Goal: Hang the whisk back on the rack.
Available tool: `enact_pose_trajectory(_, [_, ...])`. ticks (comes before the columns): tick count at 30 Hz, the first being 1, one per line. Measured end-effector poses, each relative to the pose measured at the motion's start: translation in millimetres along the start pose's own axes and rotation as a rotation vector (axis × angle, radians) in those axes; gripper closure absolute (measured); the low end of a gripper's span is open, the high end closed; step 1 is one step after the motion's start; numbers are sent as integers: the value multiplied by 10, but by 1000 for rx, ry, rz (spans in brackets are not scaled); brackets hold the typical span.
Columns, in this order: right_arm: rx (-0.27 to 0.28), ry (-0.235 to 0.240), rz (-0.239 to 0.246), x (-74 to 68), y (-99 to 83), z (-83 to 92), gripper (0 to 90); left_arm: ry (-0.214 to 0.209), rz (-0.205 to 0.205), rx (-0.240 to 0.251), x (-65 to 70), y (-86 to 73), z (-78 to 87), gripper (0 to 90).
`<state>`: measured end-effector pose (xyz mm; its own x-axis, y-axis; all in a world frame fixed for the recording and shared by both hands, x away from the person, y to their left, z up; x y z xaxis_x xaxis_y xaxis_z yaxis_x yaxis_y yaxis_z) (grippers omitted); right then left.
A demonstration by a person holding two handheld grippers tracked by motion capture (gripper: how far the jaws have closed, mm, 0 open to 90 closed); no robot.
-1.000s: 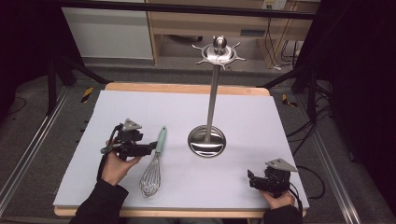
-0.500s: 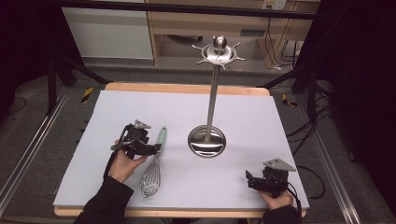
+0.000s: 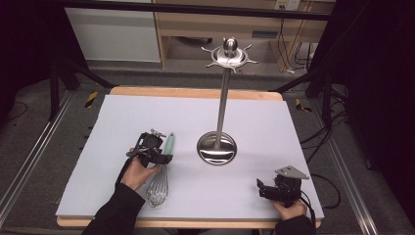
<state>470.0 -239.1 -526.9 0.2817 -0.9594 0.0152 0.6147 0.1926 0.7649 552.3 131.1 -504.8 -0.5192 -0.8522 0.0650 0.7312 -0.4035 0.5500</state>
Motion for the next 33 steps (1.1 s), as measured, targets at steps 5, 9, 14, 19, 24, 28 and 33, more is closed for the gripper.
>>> enact_pose_trajectory(5, [-1, 1, -1, 1, 0, 1, 81, 3, 12, -31, -23, -13, -75, 514])
enact_pose_trajectory(9, [0, 4, 1, 1, -1, 0, 81, 5, 17, -55, -49, -25, -116, 550])
enact_pose_trajectory(14, [-2, 8, -3, -5, 0, -5, 81, -12, 31, -68, -51, -20, -145, 574])
enact_pose_trajectory(19, [-4, 9, -4, -4, -2, 1, 81, -28, 42, -97, -50, -18, -185, 580])
enact_pose_trajectory(24, [-6, 9, 0, -4, -3, -7, 81, -18, 47, -103, -37, -14, -210, 591])
enact_pose_trajectory(28, [-8, 3, -2, -3, -5, -12, 81, -16, 64, -104, -40, -13, -214, 602])
enact_pose_trajectory(33, [-7, 6, -2, -6, -6, -11, 81, -10, 75, -115, -52, -11, -209, 621])
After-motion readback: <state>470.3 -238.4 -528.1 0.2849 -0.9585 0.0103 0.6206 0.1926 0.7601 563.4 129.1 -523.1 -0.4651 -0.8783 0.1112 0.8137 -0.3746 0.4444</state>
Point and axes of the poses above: each handheld gripper's, and its own axes: z roughly backward along the jaws, y roughly out of its top, x roughly to its right, the point moved 8 cm from there along -z, roughly forward along the jaws, and after that the axes turned 1 degree about -z, right-handed, at the moved point
